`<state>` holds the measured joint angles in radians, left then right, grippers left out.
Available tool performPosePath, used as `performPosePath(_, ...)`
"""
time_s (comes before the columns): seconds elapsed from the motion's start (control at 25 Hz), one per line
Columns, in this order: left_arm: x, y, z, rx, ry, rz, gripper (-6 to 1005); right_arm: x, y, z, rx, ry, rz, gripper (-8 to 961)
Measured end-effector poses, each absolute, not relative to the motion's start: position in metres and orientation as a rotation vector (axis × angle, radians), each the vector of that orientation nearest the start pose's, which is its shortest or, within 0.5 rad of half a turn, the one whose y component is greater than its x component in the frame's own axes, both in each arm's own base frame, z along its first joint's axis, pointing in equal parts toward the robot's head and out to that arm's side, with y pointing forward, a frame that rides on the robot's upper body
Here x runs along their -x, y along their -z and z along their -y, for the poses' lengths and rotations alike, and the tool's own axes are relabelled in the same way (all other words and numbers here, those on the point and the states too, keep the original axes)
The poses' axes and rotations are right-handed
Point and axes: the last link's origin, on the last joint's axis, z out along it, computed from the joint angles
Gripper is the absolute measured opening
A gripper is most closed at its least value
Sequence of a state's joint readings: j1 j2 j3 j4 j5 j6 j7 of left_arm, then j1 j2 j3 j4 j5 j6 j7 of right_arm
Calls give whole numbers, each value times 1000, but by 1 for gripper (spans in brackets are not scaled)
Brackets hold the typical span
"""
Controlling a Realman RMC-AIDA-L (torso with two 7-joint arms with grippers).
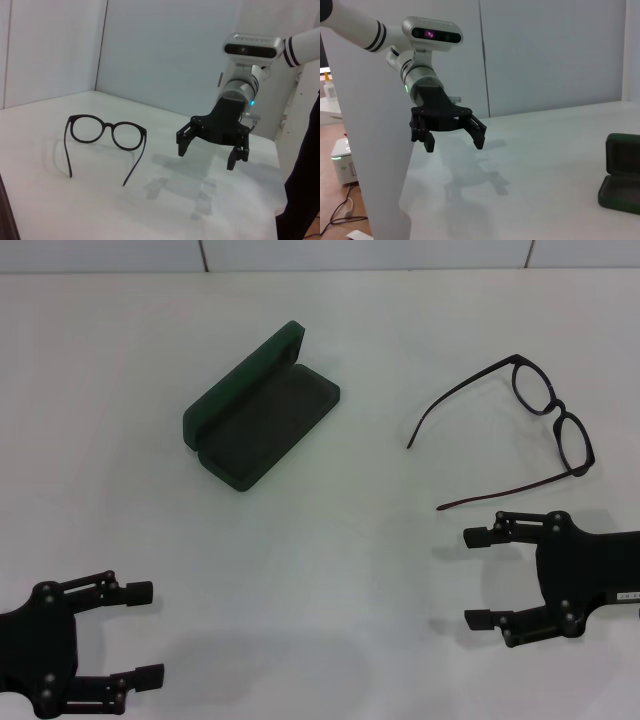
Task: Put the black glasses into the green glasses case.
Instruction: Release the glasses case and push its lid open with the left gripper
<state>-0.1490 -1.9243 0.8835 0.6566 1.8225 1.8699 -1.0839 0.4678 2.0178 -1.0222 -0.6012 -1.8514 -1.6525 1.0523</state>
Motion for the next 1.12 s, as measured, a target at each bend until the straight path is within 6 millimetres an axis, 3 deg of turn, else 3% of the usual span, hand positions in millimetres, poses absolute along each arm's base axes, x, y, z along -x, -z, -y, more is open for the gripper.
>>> performPosePath(0.44,339,-48,-197,2828,762,499,862,-263,20,-289,2997,-672,-124,857)
performPosePath(0.56,336,-52,-205,2767,812,619,861,-263,20,-289,2997,-674,-125,857)
performPosePath(0.76,325,-63,-239,2676,881,1053,862,-262,21,-288,2996,-678,-126,858)
performPosePath(0.88,316,-66,-256,2676,875,1109,859,-262,21,-289,2998,-679,-124,858)
performPosePath(1.12,299,-80,-302,2518,920,1280,852,-262,21,-288,3003,-677,-126,857)
